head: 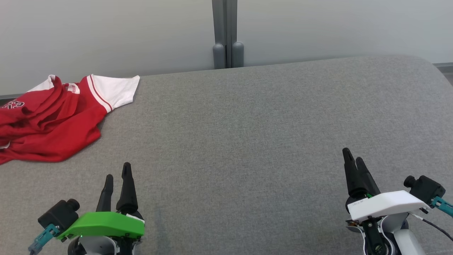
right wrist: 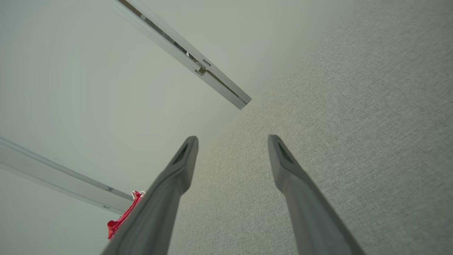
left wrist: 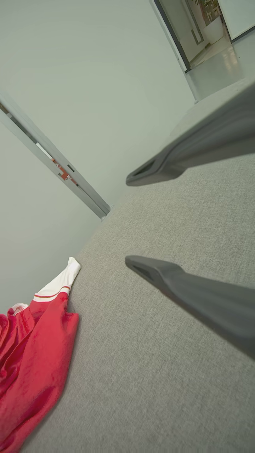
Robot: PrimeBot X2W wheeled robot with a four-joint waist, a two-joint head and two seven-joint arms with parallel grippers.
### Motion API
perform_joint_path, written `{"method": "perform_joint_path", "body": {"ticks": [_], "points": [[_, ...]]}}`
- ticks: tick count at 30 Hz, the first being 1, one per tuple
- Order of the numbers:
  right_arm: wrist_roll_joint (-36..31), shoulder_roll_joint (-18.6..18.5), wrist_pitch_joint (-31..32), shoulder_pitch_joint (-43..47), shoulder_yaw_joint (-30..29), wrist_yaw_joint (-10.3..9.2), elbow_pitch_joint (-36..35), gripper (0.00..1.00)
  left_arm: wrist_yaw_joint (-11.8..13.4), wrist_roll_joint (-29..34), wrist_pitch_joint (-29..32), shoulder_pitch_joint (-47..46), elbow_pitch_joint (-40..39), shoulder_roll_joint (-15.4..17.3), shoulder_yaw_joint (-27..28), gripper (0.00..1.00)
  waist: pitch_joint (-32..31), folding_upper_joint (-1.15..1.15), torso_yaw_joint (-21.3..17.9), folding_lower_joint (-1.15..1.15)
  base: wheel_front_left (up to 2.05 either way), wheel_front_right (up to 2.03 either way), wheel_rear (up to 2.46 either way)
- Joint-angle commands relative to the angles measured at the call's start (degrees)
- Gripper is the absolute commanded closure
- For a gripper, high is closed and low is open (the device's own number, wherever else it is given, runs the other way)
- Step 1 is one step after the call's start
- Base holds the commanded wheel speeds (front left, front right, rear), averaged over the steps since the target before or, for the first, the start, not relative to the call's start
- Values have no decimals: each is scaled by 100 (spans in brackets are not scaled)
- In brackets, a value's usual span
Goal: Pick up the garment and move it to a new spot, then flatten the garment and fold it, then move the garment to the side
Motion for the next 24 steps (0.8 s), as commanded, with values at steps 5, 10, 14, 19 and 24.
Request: {"method": "perform_joint_path", "body": {"ticks": [5,10,14,19,24], "points": [[-480,-33,-132,9,80,2,-56,0,71,503,-126,36,-116,43,-70,0,-5,0,7,0,0,0,0],[-808,-35,-218,26,176,2,-43,0,105,834,-208,82,-72,46,-148,0,-19,0,6,0,0,0,0],[-1044,-37,-279,41,242,2,-11,0,145,1063,-272,112,-36,48,-197,0,-32,0,1,0,0,0,0],[-1442,-40,-353,50,288,2,23,0,208,1323,-346,145,-23,51,-233,0,-41,0,2,0,0,0,0],[-1711,-42,-427,56,284,3,34,0,273,1571,-420,176,-10,54,-270,0,-47,0,7,0,0,0,0]]}}
